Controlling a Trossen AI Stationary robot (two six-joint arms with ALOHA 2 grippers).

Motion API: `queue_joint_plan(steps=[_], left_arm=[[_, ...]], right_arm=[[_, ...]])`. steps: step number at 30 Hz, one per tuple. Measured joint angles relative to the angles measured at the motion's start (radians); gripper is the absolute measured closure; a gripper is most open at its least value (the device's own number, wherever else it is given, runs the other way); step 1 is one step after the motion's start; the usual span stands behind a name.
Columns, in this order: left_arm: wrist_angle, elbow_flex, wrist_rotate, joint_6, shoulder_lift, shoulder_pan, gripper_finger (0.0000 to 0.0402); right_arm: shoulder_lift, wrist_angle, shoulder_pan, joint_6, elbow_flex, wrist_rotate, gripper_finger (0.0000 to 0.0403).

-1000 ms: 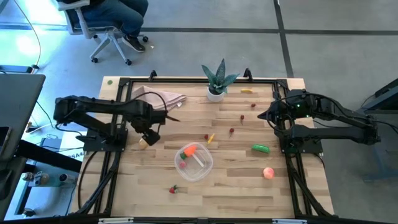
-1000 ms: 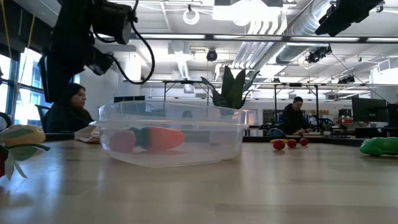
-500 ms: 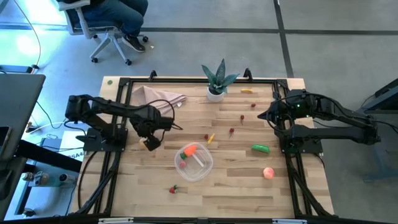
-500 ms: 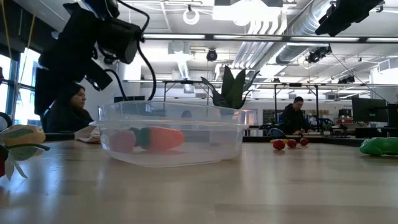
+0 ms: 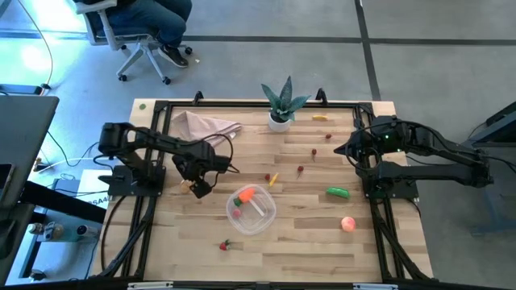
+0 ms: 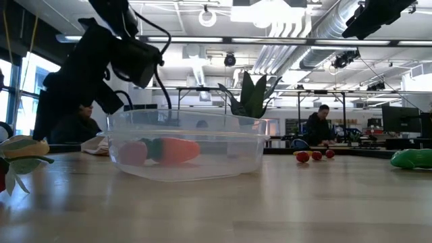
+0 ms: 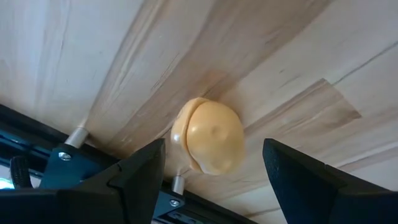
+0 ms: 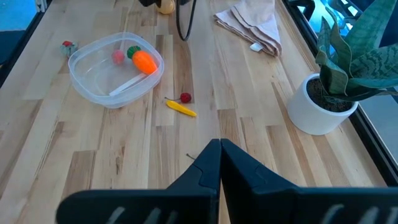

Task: Pick and placing Produce into tupperware
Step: Put the potato into the transparent container

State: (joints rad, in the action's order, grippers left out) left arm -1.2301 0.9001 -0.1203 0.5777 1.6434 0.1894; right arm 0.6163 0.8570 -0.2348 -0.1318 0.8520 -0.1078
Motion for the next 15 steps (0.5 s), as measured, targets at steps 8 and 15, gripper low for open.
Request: queue_joint_plan(steps=[8, 15], left_arm=[[0.000, 0.000, -0.003, 0.018, 0.058, 0.000, 0.0141], [0.000, 0.000, -0.003, 0.058, 0.110, 0.000, 0.0113]], right_arm=[[0.000, 0.000, 0.000, 0.000, 0.000, 0.000, 0.0402], [0.000, 0.000, 0.000, 0.000, 0.000, 0.000, 0.0402]])
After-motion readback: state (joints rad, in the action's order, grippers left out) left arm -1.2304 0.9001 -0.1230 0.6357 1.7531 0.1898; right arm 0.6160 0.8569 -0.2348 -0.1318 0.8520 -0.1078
